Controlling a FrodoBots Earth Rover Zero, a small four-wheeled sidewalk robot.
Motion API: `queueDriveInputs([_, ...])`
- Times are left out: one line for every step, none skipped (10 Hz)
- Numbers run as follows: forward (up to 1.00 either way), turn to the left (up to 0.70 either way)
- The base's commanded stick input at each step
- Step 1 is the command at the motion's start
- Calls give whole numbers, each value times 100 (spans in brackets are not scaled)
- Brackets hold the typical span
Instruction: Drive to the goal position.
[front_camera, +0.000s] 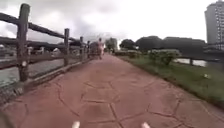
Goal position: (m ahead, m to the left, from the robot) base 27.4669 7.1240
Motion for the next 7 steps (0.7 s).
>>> queueDriveInputs([70,0])
queueDriveInputs([70,0])
queueDriveInputs([70,0])
queueDriveInputs([70,0])
queueDriveInputs([70,0])
queueDriveInputs([70,0])
queueDriveInputs([70,0])
